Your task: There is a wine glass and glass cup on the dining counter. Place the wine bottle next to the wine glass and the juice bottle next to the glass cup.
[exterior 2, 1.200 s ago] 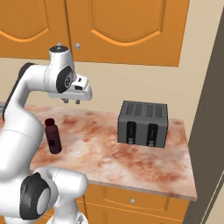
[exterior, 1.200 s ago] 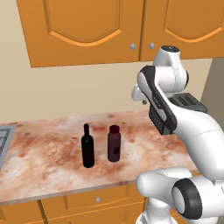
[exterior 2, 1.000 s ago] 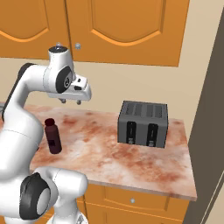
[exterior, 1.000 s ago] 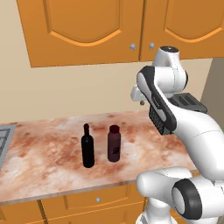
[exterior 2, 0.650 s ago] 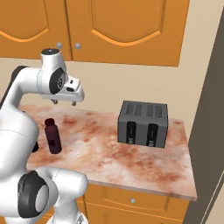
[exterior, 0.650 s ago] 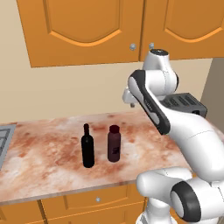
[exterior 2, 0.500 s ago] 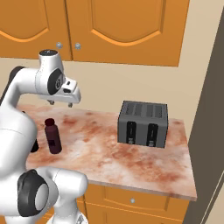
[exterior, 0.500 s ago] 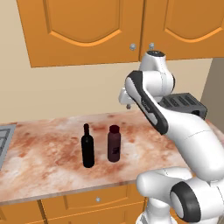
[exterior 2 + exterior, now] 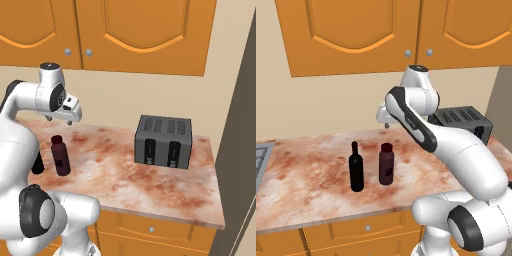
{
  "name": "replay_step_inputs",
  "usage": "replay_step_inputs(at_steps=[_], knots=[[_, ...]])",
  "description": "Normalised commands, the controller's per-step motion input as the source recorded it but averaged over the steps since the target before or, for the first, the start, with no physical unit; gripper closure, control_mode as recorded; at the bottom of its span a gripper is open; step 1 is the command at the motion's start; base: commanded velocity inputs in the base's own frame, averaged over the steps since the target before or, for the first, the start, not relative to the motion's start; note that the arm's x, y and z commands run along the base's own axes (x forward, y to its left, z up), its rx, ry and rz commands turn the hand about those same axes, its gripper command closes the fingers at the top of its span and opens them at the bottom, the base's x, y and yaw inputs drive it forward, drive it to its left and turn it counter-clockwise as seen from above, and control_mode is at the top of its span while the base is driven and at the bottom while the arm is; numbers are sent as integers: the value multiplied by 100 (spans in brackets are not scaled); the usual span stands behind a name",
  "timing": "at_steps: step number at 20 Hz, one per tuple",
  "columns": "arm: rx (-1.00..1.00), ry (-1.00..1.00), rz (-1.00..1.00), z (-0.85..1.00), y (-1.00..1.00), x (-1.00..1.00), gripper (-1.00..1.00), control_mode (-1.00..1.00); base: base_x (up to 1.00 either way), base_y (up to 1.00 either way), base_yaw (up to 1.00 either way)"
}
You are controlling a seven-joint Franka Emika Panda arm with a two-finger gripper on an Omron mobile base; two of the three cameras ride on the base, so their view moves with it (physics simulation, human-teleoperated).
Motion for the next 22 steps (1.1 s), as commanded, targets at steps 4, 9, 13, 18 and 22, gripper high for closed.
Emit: replay_step_inputs(at_steps=[4, 9, 13, 18, 22], knots=[[6, 0, 0, -20, 31, 2, -100, -100, 0, 0, 0], [0, 0, 0, -15, 16, -17, -100, -100, 0, 0, 0], [0, 0, -3, -17, 5, -22, -100, -100, 0, 0, 0], [-6, 0, -2, -29, 0, 2, -100, -100, 0, 0, 0], [-6, 2, 0, -31, 0, 10, -100, -100, 0, 0, 0]])
